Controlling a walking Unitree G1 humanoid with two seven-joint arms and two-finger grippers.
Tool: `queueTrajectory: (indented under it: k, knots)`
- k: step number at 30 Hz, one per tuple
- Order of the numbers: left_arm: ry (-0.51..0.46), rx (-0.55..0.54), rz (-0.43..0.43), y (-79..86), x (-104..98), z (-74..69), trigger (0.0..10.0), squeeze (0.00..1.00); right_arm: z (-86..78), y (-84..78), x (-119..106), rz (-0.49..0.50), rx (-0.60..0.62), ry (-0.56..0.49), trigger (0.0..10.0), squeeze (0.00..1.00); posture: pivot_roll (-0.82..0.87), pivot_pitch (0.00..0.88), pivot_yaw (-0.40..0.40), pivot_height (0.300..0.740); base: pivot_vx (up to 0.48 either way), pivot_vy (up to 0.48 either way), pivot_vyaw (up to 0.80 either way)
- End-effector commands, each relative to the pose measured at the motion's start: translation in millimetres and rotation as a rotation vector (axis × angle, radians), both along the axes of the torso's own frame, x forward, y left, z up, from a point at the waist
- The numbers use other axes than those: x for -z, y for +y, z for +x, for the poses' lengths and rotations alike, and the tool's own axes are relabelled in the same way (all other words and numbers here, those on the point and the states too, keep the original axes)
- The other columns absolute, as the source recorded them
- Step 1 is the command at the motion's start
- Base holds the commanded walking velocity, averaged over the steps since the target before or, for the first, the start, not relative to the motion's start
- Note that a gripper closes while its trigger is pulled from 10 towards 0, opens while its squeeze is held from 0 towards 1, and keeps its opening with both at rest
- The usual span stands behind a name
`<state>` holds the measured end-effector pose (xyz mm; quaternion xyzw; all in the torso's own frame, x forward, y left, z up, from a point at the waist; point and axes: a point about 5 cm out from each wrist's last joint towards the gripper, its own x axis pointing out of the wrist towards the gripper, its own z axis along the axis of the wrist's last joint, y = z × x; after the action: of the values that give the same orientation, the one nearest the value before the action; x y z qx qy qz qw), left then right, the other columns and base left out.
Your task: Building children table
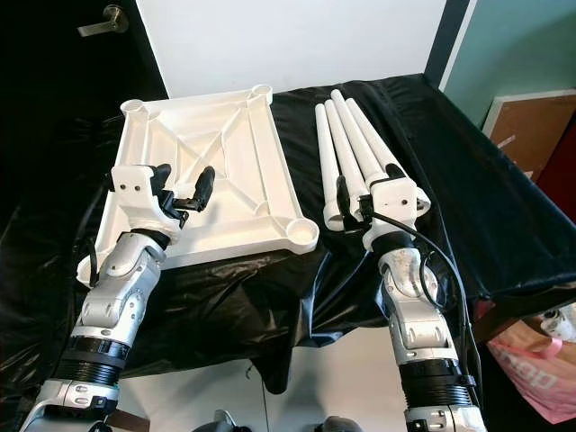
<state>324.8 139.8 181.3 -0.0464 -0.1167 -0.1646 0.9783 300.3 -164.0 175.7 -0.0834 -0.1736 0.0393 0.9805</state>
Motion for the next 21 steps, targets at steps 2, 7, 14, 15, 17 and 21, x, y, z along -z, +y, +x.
queueTrajectory:
  k: [2, 7, 14, 15, 17, 21]
  knots:
    - [0.019, 0.079, 0.018, -4.6, 1.7, 0.6, 10.0, 0.00, -3.7, 3.7, -1.4, 0.025, -0.005, -0.016, 10.0, 0.00, -0.17, 0.089, 0.064, 0.740, 0.000, 0.000, 0.00]
    - [0.032, 0.097, 0.024, -4.5, 2.2, 0.8, 10.0, 0.00, -7.8, 7.3, -0.3, 0.044, -0.001, -0.012, 10.0, 0.00, -0.18, 0.091, 0.074, 0.740, 0.000, 0.151, 0.00]
    - [0.040, 0.128, 0.033, -9.0, 3.1, 1.8, 10.0, 0.00, -11.7, 2.9, 1.6, 0.051, 0.033, -0.009, 10.0, 0.00, -0.19, 0.090, 0.086, 0.740, 0.000, 0.288, 0.00]
    - [0.040, 0.128, 0.033, -9.0, 3.1, 1.8, 10.0, 0.00, -11.7, 2.9, 1.6, 0.051, 0.033, -0.009, 10.0, 0.00, -0.19, 0.090, 0.086, 0.740, 0.000, 0.296, 0.00]
    - [0.042, 0.133, 0.031, -10.2, 3.0, 2.1, 10.0, 0.00, -12.2, 2.2, 1.8, 0.053, 0.037, -0.008, 10.0, 0.00, -0.20, 0.090, 0.087, 0.740, 0.000, 0.296, 0.00]
    - [0.044, 0.151, 0.030, -13.1, 2.5, 3.0, 10.0, 0.00, -15.1, 0.8, 3.5, 0.054, 0.051, -0.004, 10.0, 0.00, -0.21, 0.085, 0.093, 0.740, 0.000, 0.298, 0.00]
